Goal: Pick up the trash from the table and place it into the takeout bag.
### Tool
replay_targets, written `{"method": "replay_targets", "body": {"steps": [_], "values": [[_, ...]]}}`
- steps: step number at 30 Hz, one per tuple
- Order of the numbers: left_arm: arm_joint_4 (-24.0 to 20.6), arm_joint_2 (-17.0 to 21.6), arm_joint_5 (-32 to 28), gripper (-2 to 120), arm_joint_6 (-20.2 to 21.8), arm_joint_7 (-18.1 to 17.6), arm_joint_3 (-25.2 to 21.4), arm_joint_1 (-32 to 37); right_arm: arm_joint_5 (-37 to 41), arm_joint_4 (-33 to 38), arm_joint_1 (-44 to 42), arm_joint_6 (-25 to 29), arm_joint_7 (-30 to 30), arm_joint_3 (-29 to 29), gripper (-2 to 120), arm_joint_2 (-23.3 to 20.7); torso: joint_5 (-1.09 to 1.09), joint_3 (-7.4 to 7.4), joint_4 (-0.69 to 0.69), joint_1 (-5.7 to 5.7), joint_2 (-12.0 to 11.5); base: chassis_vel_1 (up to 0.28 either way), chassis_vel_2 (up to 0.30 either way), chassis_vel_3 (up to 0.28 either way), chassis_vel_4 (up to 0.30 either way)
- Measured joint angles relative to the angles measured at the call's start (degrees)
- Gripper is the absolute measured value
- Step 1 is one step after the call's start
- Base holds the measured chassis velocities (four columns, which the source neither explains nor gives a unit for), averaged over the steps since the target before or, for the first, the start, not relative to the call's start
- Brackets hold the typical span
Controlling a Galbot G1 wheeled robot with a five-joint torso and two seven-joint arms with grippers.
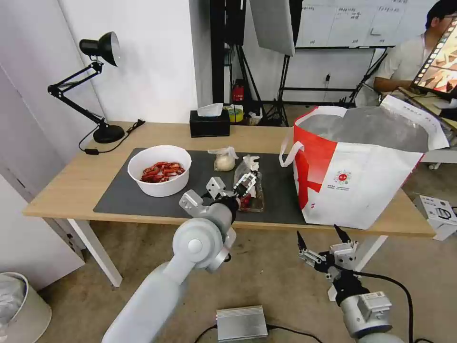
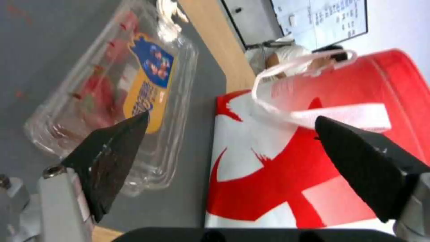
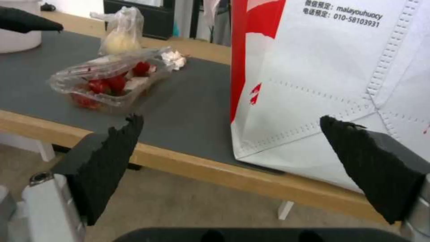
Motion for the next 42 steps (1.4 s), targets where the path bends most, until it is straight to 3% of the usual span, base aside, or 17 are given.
{"method": "replay_targets", "body": {"steps": [15,23,25,26,27,31,33,35,42], "values": [[0.96,1.77,3.21,95,1.83,2.14,3.11,-1.9,0.08,0.01,-0.03,0.09,0.0,0.14,100,0.22,0.0,0.0,0.0,0.0,0.01,0.0,0.0,0.0,0.0],[3.23,6.91,8.92,63,3.48,8.03,7.58,-5.61,0.22,0.27,-0.27,0.09,-0.02,0.38,100,-0.37,-0.01,0.0,0.0,0.0,0.01,0.0,0.0,0.0,0.0],[3.36,7.33,9.35,61,3.68,8.39,7.94,-5.84,0.26,0.28,-0.28,0.09,-0.03,0.38,100,-0.42,-0.01,0.0,0.01,0.0,0.01,0.0,0.0,0.0,0.0],[4.41,8.89,11.46,53,4.3,10.08,9.63,-6.99,0.39,0.27,-0.27,0.1,-0.04,0.4,100,-0.54,-0.01,0.0,0.01,0.0,0.01,0.0,0.0,0.0,0.0],[4.41,8.89,11.46,53,4.3,10.08,9.63,-6.99,0.39,0.27,-0.27,0.1,-0.04,0.4,100,-0.54,-0.01,0.0,0.01,0.0,0.01,0.0,0.0,0.0,0.0],[6.97,11.5,15.66,32,5.23,13.39,13.51,-9.76,1.13,0.27,-0.23,0.1,-0.05,0.41,100,-0.54,-0.01,0.0,0.0,0.0,0.01,0.0,0.0,0.0,0.0],[7.19,11.67,15.9,32,5.3,13.62,13.81,-10.0,1.2,0.28,-0.23,0.1,-0.05,0.42,100,-0.55,-0.01,0.0,0.0,0.0,0.01,0.0,0.0,0.0,0.0],[8.43,12.3,16.77,19,5.81,14.36,15.39,-11.61,1.48,0.27,-0.17,0.1,-0.05,0.47,100,-0.66,-0.01,0.0,0.0,0.0,0.01,0.0,0.0,0.0,0.0],[9.97,12.46,17.95,0,6.44,14.49,17.21,-12.79,1.85,0.13,0.11,0.1,-0.05,0.66,100,-0.97,-0.01,0.0,0.0,0.0,0.01,0.0,0.0,0.0,0.0]]}}
